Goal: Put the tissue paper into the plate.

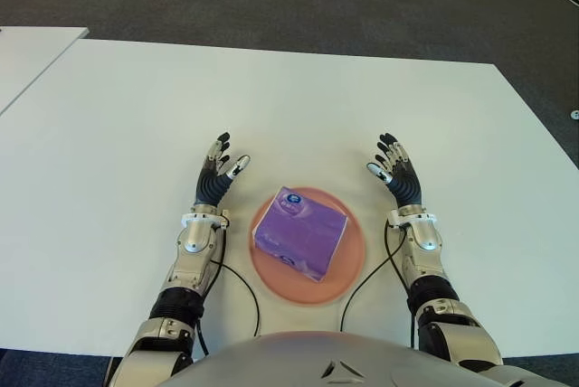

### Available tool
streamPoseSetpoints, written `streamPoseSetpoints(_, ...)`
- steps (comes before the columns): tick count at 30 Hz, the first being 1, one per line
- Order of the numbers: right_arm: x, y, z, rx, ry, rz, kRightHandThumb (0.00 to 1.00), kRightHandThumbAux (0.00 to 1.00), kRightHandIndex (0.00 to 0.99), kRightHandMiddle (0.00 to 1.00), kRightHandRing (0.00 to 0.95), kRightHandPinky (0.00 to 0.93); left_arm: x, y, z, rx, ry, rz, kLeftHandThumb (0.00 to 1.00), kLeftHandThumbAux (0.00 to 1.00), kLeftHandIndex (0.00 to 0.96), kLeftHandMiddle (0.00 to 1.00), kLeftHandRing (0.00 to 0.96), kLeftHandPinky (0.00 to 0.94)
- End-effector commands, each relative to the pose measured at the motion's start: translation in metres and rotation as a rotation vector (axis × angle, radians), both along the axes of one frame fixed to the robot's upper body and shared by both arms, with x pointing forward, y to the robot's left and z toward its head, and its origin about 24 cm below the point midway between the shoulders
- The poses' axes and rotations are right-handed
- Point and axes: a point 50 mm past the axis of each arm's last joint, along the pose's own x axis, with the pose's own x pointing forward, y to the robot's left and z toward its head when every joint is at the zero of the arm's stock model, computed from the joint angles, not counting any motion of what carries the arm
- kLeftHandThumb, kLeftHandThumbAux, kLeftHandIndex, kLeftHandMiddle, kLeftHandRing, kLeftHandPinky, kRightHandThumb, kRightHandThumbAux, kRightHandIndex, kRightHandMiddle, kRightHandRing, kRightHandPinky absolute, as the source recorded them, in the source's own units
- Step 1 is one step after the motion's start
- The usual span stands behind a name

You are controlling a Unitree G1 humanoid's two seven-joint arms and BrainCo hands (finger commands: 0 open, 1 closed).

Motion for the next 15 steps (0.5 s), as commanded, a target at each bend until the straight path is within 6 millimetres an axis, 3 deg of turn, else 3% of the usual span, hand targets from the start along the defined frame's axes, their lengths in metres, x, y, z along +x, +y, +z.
streamPoseSetpoints(1, -0.0772, -0.0022, -0.0778, 0.057, 0.395, -0.056, 0.151, 0.644, 0.0, 0.008, 0.0, 0.018, -0.0244, 0.001, -0.031, -0.043, 0.167, 0.074, 0.0, 0.474, 0.0, 0.0, 0.0, 0.0)
streamPoseSetpoints(15, -0.0757, -0.0033, -0.0777, 0.057, 0.398, -0.057, 0.151, 0.644, 0.0, 0.008, 0.0, 0.018, -0.0309, 0.0033, -0.0293, -0.01, 0.151, 0.078, 0.0, 0.478, 0.0, 0.0, 0.0, 0.0)
